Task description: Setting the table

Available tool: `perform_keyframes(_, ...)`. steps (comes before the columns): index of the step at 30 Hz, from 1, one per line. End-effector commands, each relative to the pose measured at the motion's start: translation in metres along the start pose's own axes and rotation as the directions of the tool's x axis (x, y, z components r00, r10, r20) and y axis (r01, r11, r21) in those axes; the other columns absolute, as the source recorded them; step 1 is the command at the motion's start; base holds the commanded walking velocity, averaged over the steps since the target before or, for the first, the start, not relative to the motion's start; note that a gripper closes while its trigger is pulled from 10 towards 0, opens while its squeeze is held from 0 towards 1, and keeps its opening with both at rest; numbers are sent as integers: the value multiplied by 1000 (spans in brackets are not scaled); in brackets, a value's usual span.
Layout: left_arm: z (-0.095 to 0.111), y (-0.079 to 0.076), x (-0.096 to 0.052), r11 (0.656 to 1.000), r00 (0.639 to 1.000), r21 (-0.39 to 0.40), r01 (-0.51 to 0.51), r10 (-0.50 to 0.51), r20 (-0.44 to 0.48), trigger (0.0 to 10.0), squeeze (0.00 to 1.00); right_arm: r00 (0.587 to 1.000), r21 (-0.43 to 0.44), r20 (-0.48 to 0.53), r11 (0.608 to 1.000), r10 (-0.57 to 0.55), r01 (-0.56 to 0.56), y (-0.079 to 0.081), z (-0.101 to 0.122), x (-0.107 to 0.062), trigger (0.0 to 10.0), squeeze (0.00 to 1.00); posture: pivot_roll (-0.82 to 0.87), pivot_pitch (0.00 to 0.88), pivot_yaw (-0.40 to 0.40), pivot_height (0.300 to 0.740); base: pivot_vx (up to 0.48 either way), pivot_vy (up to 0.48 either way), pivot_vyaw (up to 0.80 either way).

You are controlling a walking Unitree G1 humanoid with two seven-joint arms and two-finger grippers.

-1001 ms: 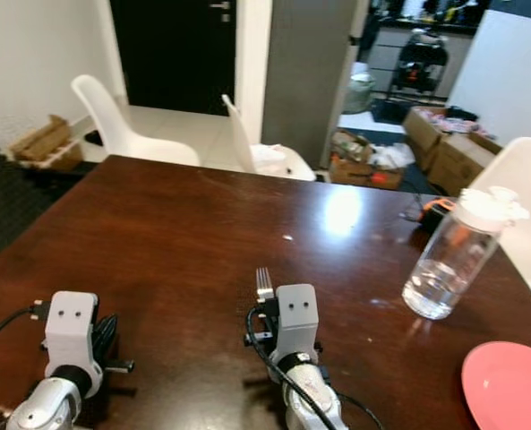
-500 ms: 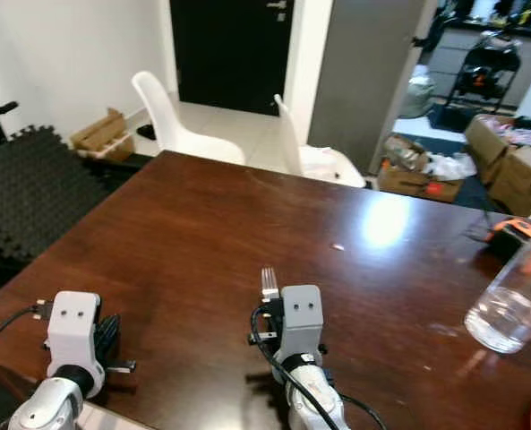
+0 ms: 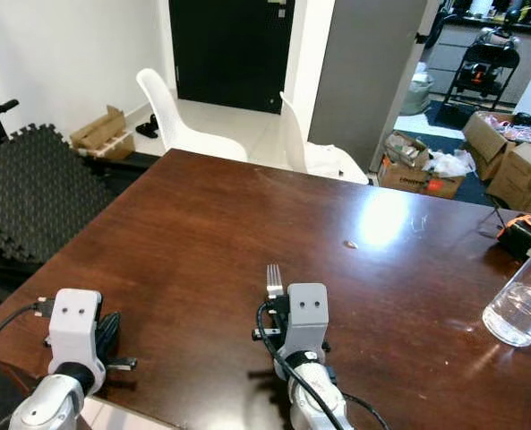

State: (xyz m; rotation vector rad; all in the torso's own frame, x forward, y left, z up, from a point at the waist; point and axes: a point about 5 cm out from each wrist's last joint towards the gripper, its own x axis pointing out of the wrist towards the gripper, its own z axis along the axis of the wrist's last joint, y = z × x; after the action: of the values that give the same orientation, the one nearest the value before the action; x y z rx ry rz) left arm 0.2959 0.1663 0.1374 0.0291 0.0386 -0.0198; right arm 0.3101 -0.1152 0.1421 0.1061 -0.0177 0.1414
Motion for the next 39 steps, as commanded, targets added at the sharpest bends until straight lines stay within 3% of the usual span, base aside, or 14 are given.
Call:
perform_keyframes(1, -7, 0, -1, 1000, 1000, 8, -4, 4, -24, 10000, 0, 999, 6, -22, 1000, -23, 23, -6, -5, -2, 10000, 0, 31, 116, 32, 740, 0, 0, -788)
perform_keyframes(20, -6, 1, -1, 1000, 1000, 11, -3, 3, -23, 10000, 0, 999, 2, -21, 1000, -30, 30, -6, -6, -2, 10000, 0, 35, 120, 37, 740, 0, 0, -732)
perform_keyframes(39, -6, 1, 0, 1000, 1000, 14, -5, 5, -23, 10000, 0, 999, -11, -18, 1000, -26, 26, -5, -5, -1, 10000, 0, 35, 121, 37, 740, 0, 0, 0)
